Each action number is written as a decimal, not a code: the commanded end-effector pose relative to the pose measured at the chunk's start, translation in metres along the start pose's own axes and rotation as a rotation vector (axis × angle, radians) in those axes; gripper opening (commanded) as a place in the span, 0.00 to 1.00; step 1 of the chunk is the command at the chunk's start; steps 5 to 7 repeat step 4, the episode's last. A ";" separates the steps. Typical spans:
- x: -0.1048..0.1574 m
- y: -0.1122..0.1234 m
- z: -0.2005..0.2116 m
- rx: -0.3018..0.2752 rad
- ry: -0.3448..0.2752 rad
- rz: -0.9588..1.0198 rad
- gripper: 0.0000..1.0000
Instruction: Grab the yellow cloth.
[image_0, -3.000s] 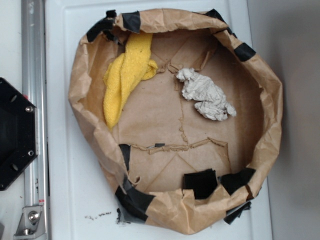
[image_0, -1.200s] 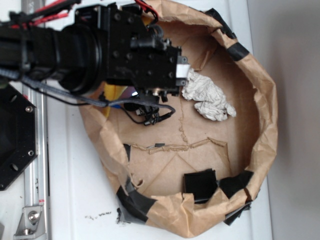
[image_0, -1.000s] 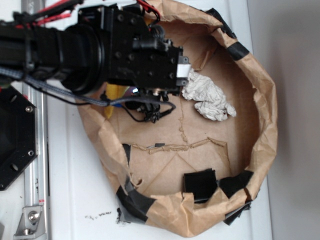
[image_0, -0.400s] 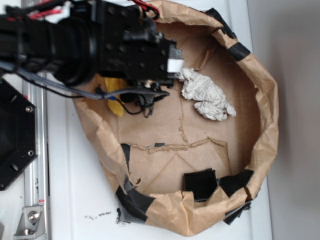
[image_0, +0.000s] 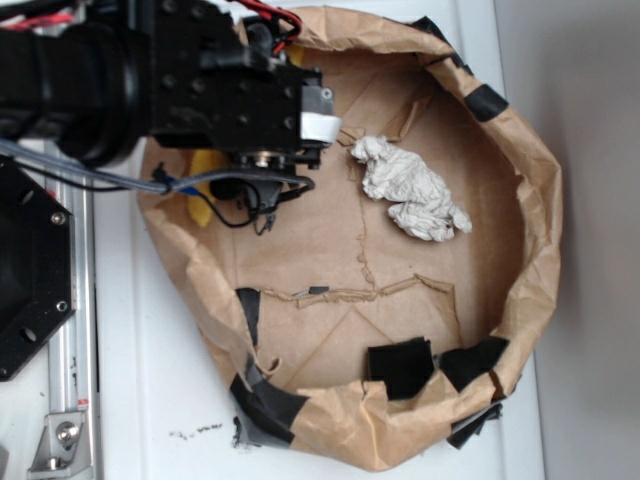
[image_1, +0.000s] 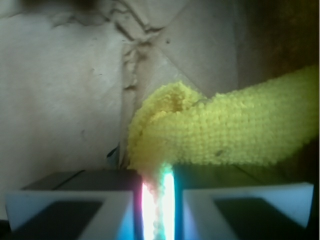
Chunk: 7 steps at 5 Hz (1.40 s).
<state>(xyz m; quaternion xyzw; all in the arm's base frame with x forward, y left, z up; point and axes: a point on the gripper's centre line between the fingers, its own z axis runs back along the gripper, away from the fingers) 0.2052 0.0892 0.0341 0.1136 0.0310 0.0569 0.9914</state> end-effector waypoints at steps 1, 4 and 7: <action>0.017 -0.008 0.111 -0.101 -0.310 -0.066 0.00; 0.030 -0.022 0.178 -0.086 -0.389 -0.040 0.00; 0.030 -0.022 0.178 -0.086 -0.389 -0.040 0.00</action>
